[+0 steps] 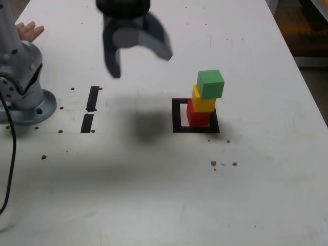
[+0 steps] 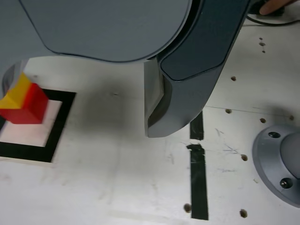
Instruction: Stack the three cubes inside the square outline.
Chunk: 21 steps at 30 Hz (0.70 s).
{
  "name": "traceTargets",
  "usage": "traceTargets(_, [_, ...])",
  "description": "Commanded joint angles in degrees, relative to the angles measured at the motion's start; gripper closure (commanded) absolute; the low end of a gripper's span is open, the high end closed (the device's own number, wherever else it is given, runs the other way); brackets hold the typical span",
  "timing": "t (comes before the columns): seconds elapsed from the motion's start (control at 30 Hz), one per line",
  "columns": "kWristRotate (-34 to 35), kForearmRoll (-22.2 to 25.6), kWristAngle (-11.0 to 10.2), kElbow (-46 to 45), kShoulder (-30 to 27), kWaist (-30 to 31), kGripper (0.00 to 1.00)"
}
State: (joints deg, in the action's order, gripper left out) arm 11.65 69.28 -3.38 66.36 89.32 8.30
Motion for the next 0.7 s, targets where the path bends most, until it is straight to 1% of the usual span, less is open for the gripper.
traceTargets(0.0, [-0.04, -1.98, 0.45, -3.03, -0.83, 0.19, 0.00])
traceTargets(0.13, [-0.11, -6.89, 0.91, -9.81, -1.44, 0.22, 0.00])
traceTargets(0.33, [-0.15, -12.13, 0.93, -15.58, -1.28, 0.22, 0.00])
traceTargets(0.47, [-0.20, -14.00, 0.98, -17.91, -0.93, 0.22, 0.00])
traceTargets(0.67, [-0.53, -15.06, 1.17, -19.86, 0.02, 0.22, 0.01])
